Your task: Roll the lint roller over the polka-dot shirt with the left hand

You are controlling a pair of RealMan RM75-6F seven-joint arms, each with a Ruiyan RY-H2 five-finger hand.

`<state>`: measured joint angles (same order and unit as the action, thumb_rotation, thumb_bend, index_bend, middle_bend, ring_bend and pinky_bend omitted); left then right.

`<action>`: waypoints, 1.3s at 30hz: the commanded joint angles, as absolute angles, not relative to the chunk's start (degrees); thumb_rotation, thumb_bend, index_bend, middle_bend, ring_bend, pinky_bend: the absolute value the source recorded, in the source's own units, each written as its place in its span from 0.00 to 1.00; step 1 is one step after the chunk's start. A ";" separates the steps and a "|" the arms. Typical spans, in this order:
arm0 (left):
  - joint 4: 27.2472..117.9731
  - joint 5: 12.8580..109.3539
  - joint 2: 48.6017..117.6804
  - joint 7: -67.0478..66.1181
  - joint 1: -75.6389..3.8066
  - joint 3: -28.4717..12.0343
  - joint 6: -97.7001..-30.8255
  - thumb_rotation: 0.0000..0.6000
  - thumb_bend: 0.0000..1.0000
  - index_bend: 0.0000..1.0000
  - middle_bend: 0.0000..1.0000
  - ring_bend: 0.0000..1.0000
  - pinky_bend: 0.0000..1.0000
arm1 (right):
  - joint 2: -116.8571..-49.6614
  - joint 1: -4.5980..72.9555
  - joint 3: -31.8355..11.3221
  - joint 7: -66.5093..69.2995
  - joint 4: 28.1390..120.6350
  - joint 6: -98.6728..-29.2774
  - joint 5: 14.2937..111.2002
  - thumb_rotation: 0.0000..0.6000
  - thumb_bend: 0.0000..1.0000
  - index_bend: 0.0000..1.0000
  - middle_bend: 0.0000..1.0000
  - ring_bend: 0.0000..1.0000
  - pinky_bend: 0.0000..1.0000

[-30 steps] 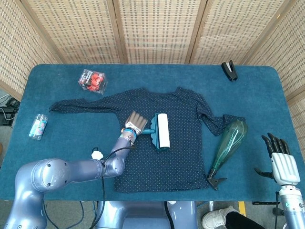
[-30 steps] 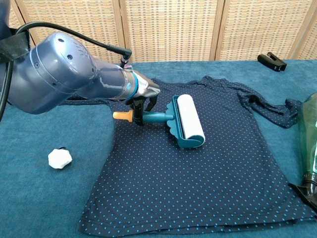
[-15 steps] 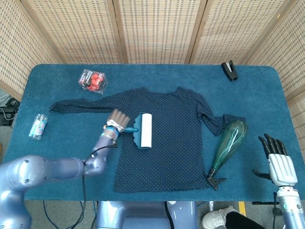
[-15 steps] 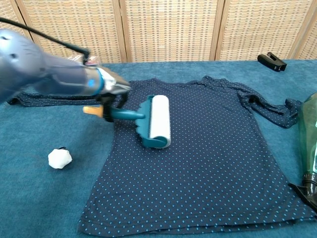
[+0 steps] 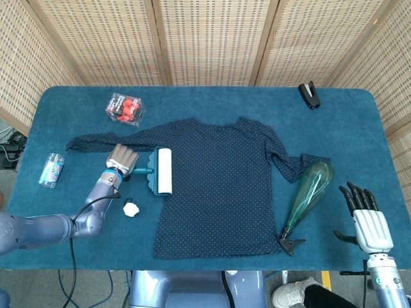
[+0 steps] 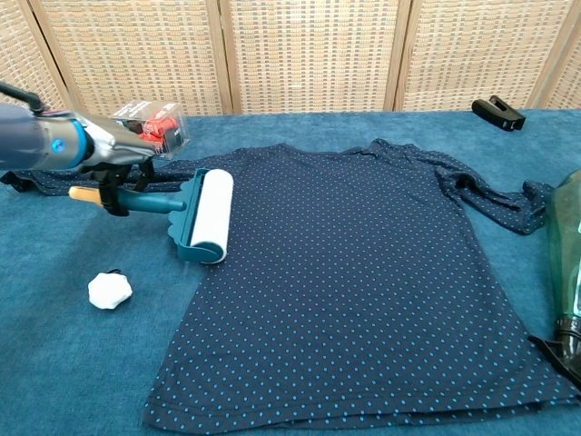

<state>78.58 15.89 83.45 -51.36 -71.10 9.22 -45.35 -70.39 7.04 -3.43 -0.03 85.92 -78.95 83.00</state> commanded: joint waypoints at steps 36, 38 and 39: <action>87.43 68.47 77.96 -15.76 -28.58 13.43 -92.30 1.00 0.19 0.00 0.00 0.00 0.00 | -68.85 5.53 -4.99 0.78 87.39 -84.55 84.21 1.00 0.09 0.00 0.00 0.00 0.00; 86.74 69.44 77.94 -14.18 -26.87 13.48 -92.87 1.00 0.19 0.00 0.00 0.00 0.00 | -68.75 5.46 -5.09 0.69 87.76 -84.84 84.28 1.00 0.09 0.00 0.00 0.00 0.00; 86.35 69.84 77.82 -13.35 -25.87 13.49 -93.13 1.00 0.19 0.00 0.00 0.00 0.00 | -68.68 5.43 -5.15 0.68 87.99 -85.07 84.40 1.00 0.09 0.00 0.00 0.00 0.00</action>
